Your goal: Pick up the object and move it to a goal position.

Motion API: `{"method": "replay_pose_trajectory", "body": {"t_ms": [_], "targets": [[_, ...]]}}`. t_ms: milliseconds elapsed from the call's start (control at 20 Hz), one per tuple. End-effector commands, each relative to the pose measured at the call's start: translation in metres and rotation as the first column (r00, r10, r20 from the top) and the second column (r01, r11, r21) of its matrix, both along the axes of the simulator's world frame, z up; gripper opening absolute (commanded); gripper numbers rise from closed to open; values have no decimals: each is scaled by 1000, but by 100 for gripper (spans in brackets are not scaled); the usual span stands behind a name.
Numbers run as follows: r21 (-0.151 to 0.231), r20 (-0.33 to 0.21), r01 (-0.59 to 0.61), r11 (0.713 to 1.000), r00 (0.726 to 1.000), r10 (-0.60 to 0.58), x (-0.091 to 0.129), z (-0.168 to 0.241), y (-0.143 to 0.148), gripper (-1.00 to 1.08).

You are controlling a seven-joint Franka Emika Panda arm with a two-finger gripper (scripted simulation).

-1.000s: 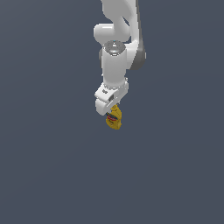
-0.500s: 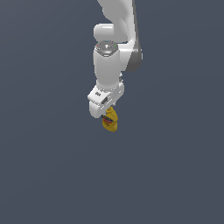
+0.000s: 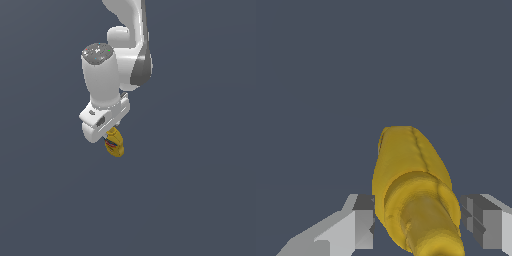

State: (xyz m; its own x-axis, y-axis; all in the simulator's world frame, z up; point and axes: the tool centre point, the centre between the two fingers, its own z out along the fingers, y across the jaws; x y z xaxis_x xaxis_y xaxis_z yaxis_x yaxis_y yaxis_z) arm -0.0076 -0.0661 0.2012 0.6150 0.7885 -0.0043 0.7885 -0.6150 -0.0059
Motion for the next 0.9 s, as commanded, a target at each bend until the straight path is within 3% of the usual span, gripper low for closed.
{"method": "replay_pose_trajectory", "body": {"t_ms": [0,850], "targets": [[-1,8,-1,1000,1000,1,15,11,-14,-100],[-1,8,-1,1000,1000,1,86,44,-85,-100]]}}
